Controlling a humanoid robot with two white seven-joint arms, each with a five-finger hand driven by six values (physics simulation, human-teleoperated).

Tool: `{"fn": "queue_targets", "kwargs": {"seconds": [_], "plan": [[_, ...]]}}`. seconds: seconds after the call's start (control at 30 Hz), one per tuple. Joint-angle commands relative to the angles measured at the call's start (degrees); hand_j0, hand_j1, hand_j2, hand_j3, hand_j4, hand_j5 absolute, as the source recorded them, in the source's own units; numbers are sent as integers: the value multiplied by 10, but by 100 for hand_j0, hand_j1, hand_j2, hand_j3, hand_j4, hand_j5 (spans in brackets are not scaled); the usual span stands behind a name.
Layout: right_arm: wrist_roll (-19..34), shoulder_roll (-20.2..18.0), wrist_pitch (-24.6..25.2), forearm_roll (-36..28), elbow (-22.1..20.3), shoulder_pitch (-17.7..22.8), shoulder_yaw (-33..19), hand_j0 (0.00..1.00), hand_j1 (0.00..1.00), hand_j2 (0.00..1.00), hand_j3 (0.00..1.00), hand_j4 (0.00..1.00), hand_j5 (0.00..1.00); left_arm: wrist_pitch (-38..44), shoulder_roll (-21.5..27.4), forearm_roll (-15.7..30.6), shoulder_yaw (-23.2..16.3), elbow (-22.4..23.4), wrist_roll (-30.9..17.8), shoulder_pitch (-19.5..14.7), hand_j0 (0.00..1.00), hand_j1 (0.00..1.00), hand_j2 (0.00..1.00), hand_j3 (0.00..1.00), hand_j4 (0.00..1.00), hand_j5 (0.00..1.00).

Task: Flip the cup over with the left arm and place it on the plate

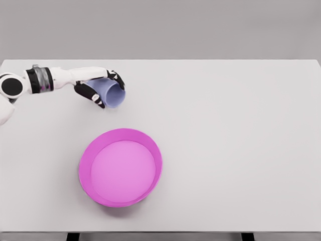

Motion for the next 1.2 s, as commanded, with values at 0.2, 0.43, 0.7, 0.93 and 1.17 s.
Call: {"fn": "queue_targets", "kwargs": {"seconds": [0.2,0.43,0.7,0.93,1.17], "plan": [[0,0,0,0,0,0,0,100,100,100,100,100,100,1,113,179,2,-168,0,42,53,53,53,53,53,53],[0,0,0,0,0,0,0,100,100,100,100,100,100,1,209,285,4,-309,0,80,50,50,50,50,50,50],[0,0,0,0,0,0,0,100,100,100,100,100,100,1,261,384,4,-416,0,127,48,48,48,48,48,48],[0,0,0,0,0,0,0,100,100,100,100,100,100,1,282,413,22,-472,10,159,44,44,44,44,44,44],[0,0,0,0,-1,0,0,100,100,100,100,100,100,36,281,509,9,-479,13,187,44,44,44,44,44,44]]}}
